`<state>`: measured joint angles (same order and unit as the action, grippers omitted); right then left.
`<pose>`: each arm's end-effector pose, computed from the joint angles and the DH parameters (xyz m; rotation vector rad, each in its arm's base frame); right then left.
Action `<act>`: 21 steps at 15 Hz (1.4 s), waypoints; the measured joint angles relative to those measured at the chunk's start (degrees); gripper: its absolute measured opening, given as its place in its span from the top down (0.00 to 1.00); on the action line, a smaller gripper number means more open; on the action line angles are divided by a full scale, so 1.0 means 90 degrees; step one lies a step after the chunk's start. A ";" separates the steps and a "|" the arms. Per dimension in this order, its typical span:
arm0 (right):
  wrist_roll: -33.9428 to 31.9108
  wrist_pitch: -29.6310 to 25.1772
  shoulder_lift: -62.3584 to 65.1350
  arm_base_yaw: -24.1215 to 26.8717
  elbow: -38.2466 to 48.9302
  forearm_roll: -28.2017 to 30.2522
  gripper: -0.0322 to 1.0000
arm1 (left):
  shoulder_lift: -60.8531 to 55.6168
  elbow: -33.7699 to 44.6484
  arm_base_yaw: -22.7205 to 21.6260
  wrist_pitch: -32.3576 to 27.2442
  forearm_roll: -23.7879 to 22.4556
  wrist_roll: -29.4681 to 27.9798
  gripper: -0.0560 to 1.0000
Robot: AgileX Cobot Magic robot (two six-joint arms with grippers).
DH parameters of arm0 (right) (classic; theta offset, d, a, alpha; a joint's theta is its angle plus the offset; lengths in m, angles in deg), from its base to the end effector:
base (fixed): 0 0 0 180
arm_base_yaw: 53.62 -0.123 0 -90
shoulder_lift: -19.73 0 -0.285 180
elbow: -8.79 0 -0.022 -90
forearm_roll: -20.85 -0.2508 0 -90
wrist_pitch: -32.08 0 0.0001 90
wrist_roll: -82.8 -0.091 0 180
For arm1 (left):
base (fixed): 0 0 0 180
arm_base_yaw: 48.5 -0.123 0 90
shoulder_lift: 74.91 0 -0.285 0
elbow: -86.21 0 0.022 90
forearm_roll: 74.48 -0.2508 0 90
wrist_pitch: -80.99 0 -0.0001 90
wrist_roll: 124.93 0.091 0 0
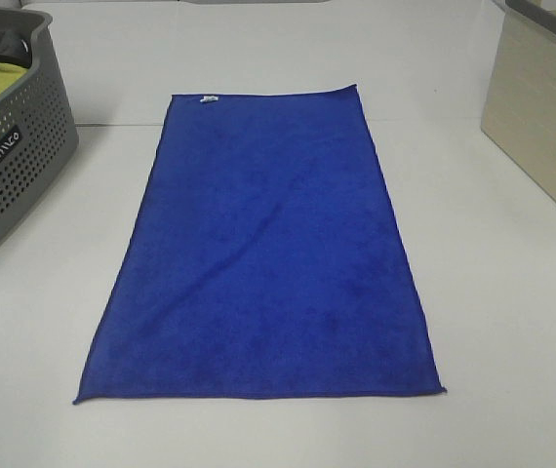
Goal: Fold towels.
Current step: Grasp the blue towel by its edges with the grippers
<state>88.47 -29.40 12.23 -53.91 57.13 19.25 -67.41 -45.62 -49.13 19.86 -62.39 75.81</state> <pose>-0.0066 0.0022 0.2774 -0.1081 2.0445 -0.0251 -0.0075 -0.0168 0.2801 0.3646 1.9875 -0.0161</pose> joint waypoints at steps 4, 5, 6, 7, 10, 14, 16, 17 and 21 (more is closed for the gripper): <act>0.0000 0.0000 0.0000 0.0000 0.0000 0.0000 0.24 | 0.0000 0.0000 0.0000 0.0000 0.0000 0.0000 0.33; 0.0000 0.0000 0.0000 0.0000 0.0000 0.0000 0.24 | 0.0000 0.0000 0.0000 0.0000 0.0000 0.0000 0.33; 0.0000 0.0000 0.0000 0.0000 0.0000 0.0000 0.24 | 0.0000 0.0000 0.0000 0.0000 0.0000 0.0000 0.33; 0.0000 0.0000 0.0000 0.0000 0.0000 0.0000 0.24 | 0.0000 0.0000 0.0000 0.0000 0.0000 0.0000 0.33; 0.0000 0.0000 0.0000 0.0000 0.0000 0.0000 0.24 | 0.0000 0.0000 0.0000 0.0000 0.0000 0.0000 0.33; 0.0000 0.0000 0.0000 0.0000 0.0000 0.0000 0.24 | 0.0000 0.0000 0.0000 0.0000 0.0000 0.0000 0.33; 0.0000 0.0000 0.0000 0.0000 0.0000 0.0000 0.24 | 0.0000 0.0000 0.0000 0.0000 0.0000 0.0000 0.33; 0.0000 0.0000 0.0000 0.0000 0.0000 0.0000 0.24 | 0.0000 0.0000 0.0000 0.0000 0.0000 0.0000 0.33; 0.0000 0.0000 0.0000 0.0000 0.0000 0.0000 0.24 | 0.0000 0.0000 0.0000 0.0000 0.0000 0.0000 0.33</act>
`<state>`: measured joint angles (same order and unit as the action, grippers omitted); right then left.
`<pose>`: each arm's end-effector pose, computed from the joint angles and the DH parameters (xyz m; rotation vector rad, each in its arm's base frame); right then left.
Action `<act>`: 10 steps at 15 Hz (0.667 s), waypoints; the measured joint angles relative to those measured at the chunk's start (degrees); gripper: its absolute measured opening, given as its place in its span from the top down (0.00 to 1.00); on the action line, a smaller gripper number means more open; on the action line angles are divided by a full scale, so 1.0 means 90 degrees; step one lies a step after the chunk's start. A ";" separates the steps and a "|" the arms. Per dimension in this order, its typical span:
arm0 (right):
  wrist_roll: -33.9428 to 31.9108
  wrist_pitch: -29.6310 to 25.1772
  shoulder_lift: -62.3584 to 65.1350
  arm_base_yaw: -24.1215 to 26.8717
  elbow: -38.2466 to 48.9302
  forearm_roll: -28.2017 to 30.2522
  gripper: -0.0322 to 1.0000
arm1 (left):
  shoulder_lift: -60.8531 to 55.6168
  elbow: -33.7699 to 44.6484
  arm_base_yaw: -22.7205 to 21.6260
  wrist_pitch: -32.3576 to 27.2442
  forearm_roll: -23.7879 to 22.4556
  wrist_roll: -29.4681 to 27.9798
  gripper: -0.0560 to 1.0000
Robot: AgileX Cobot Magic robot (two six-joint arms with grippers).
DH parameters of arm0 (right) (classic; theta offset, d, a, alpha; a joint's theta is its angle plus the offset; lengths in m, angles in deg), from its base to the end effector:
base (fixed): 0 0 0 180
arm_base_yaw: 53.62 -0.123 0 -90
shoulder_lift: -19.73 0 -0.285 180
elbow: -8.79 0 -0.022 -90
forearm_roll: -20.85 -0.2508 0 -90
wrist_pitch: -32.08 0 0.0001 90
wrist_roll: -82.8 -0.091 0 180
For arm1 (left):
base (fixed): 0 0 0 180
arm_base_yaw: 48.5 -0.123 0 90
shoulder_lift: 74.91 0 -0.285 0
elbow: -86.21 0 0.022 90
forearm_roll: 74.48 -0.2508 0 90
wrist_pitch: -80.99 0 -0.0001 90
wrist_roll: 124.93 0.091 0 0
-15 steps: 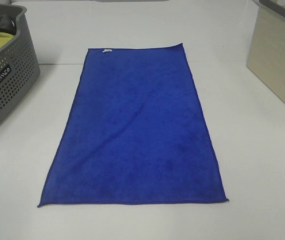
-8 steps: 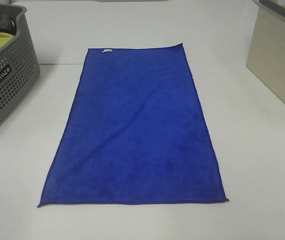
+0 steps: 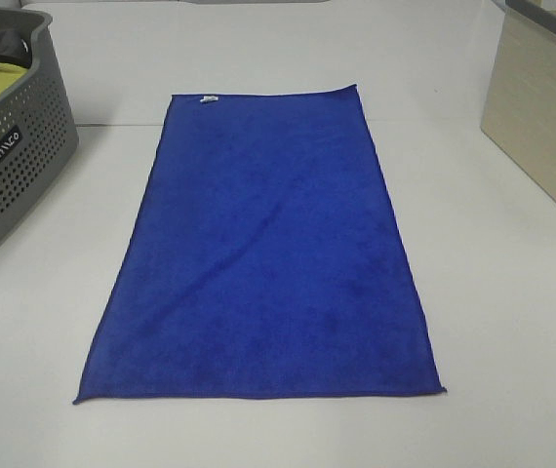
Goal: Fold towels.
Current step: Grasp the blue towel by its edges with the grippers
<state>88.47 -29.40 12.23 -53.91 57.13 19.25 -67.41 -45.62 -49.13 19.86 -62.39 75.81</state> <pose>-0.0066 0.0022 0.2774 -0.1081 2.0445 -0.0251 -0.0075 -0.0168 0.2801 0.3646 1.9875 -0.0161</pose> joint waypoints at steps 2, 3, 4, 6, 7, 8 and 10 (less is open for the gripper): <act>0.0000 0.0000 0.0000 0.0000 0.0000 0.0000 0.24 | 0.0000 0.0000 0.0000 0.0000 0.0000 0.0000 0.33; 0.0000 0.0000 0.0000 0.0000 0.0000 0.0000 0.24 | 0.0000 0.0000 0.0000 0.0000 0.0000 0.0000 0.33; 0.0000 0.0000 0.0000 0.0000 0.0000 0.0000 0.24 | 0.0000 0.0000 0.0000 0.0000 0.0000 0.0000 0.33; 0.0000 0.0000 0.0000 0.0000 0.0000 0.0000 0.24 | 0.0000 0.0000 0.0000 0.0000 0.0000 0.0000 0.33; 0.0000 0.0000 0.0000 0.0000 0.0000 0.0000 0.24 | 0.0000 0.0000 0.0000 0.0000 0.0000 0.0000 0.33; 0.0000 0.0000 0.0000 0.0000 0.0000 0.0000 0.24 | 0.0000 0.0000 0.0000 0.0000 0.0000 0.0000 0.33; 0.0000 0.0000 0.0000 0.0000 0.0000 0.0000 0.24 | 0.0000 0.0000 0.0000 0.0000 -0.0095 -0.0057 0.33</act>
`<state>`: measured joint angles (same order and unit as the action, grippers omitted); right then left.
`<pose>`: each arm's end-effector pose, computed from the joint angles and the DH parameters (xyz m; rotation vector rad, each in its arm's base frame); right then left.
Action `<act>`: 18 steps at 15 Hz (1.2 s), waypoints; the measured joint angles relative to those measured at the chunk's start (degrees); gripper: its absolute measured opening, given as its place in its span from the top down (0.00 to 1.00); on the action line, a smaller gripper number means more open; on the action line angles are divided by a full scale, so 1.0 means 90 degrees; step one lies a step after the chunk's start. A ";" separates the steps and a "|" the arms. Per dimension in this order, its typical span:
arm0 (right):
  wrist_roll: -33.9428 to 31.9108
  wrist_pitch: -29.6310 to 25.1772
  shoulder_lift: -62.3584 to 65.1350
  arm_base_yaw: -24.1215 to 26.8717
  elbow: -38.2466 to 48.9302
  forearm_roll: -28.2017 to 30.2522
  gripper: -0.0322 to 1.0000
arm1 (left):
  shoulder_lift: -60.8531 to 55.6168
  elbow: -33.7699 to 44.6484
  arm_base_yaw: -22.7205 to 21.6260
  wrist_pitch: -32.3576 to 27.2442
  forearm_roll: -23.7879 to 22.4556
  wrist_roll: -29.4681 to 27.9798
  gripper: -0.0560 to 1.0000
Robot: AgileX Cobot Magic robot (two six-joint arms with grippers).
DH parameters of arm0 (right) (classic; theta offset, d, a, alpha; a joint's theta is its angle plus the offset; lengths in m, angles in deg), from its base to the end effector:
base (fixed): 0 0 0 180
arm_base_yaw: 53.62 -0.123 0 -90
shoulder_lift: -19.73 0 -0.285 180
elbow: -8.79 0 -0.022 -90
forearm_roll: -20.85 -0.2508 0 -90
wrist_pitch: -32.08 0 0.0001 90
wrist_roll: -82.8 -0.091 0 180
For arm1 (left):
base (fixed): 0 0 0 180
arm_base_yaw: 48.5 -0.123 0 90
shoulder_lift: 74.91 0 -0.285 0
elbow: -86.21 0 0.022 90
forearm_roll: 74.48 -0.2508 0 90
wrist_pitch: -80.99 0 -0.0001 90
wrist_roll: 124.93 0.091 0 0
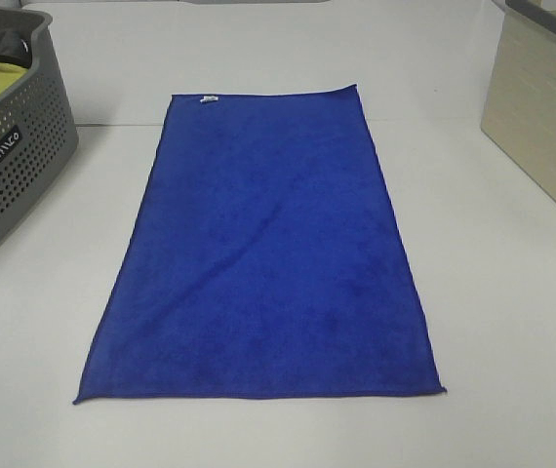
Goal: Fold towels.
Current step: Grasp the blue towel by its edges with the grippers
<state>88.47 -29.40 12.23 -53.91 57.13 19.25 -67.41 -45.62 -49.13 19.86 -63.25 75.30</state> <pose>-0.0066 0.0022 0.2774 -0.1081 2.0445 -0.0251 -0.0074 -0.0156 0.2800 0.3553 1.9916 -0.0041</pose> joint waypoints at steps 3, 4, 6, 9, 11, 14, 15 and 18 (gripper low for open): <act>-0.0013 0.0000 0.0000 0.0000 0.0000 0.0000 0.24 | 0.0000 0.0000 0.0000 0.0057 -0.0376 -0.0503 0.33; -0.0115 0.0000 0.0000 0.0000 0.0000 0.0000 0.24 | 0.0000 0.0000 0.0000 0.0064 -0.0503 -0.0675 0.33; -0.0630 0.0121 -0.0274 0.0000 -0.0064 0.0000 0.25 | 0.0000 0.0000 0.0000 0.0095 -0.0713 -0.1050 0.33; -0.1248 0.0490 -0.1343 0.0000 -0.0127 0.0000 0.26 | 0.0013 0.0000 0.0000 0.0166 -0.0796 -0.1999 0.33; -0.1388 0.0821 -0.2648 -0.0032 -0.0127 -0.0318 0.26 | 0.0815 0.0000 0.0000 0.0331 -0.0694 -0.2546 0.33; -0.1356 0.1057 -0.4087 -0.0178 -0.0223 -0.0605 0.26 | 0.2451 -0.0019 0.0000 0.1031 0.0115 -0.2489 0.33; -0.1318 0.1057 -0.4571 -0.0178 -0.0382 -0.0624 0.26 | 0.3056 -0.0019 0.0000 0.1369 0.0586 -0.2165 0.33; -0.1146 0.1114 -0.6099 -0.0178 -0.1012 -0.0700 0.26 | 0.5239 -0.0019 0.0000 0.1967 0.2094 -0.0758 0.33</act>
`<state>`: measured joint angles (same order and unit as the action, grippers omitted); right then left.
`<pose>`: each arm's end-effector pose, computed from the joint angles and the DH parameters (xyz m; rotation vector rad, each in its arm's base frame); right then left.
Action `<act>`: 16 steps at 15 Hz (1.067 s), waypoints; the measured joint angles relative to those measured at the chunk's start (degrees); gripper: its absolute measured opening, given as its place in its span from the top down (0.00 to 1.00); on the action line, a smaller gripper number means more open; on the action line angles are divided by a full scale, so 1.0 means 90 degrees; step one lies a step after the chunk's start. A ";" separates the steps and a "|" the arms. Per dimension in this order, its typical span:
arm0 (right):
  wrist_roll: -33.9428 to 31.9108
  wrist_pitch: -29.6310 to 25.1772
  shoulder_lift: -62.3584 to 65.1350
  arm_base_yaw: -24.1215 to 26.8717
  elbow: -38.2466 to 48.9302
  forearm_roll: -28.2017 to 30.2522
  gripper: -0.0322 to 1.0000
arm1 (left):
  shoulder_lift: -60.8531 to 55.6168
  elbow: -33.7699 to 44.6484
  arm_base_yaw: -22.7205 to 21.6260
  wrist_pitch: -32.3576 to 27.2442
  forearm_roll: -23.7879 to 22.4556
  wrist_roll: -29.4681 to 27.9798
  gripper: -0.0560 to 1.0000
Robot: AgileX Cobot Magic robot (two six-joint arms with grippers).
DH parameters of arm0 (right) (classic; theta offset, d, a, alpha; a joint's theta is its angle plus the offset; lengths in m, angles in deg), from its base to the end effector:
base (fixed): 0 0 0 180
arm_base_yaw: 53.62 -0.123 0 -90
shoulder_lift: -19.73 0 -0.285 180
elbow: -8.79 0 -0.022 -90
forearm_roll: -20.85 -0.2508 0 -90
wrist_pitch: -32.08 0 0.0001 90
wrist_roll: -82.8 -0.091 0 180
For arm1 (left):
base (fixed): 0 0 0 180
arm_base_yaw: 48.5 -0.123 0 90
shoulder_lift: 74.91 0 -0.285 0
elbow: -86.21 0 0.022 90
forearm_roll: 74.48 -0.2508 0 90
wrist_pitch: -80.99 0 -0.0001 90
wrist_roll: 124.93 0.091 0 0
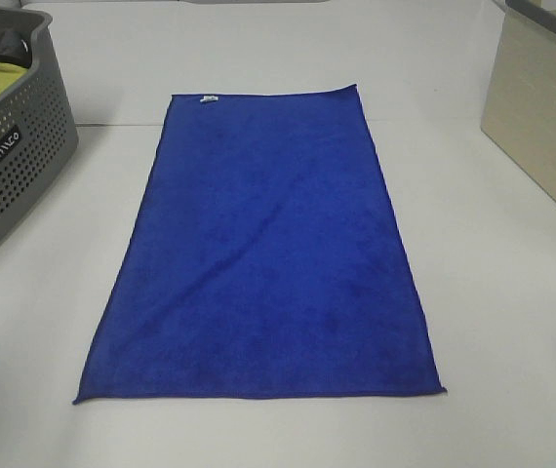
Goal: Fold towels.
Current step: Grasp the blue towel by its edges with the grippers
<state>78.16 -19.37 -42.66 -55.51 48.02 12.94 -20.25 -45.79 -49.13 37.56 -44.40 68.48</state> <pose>0.1589 0.0150 0.2661 0.1446 2.6688 0.2082 0.1375 -0.0299 0.2546 -0.0651 2.4661 -0.5012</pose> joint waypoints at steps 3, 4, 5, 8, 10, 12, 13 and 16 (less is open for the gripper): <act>0.0312 0.0286 -0.1203 0.0000 -0.0306 -0.0401 0.26 | 0.1923 -0.0006 0.0000 0.0140 0.1254 0.1241 0.33; 0.0516 0.0484 -0.1681 0.0000 -0.0331 -0.0700 0.26 | 0.2597 -0.0006 0.0000 0.0223 0.1738 0.1738 0.33; 0.0853 0.0668 -0.2101 0.0000 -0.0337 -0.1120 0.27 | 0.3279 -0.0006 0.0000 0.0312 0.2228 0.2260 0.33; 0.2088 0.1089 -0.3304 0.0000 -0.0337 -0.2604 0.28 | 0.4819 -0.0140 0.0000 0.0490 0.3603 0.3826 0.34; 0.2827 0.1394 -0.3934 0.0000 -0.0344 -0.3489 0.29 | 0.5539 -0.0350 0.0000 0.0630 0.3947 0.4342 0.33; 0.3368 0.1598 -0.4444 0.0000 -0.0344 -0.4068 0.29 | 0.6124 -0.0573 0.0000 0.0758 0.3992 0.4495 0.33; 0.3603 0.1636 -0.4692 0.0000 -0.0350 -0.4291 0.29 | 0.6334 -0.0662 0.0000 0.0815 0.3998 0.4520 0.33; 0.4335 0.1783 -0.5386 -0.0172 -0.0363 -0.4972 0.30 | 0.6710 -0.0904 0.0191 0.0872 0.4189 0.4622 0.34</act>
<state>117.18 -3.33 -91.13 -57.06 44.75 -31.80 40.14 -53.93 -47.41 45.41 -6.70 110.08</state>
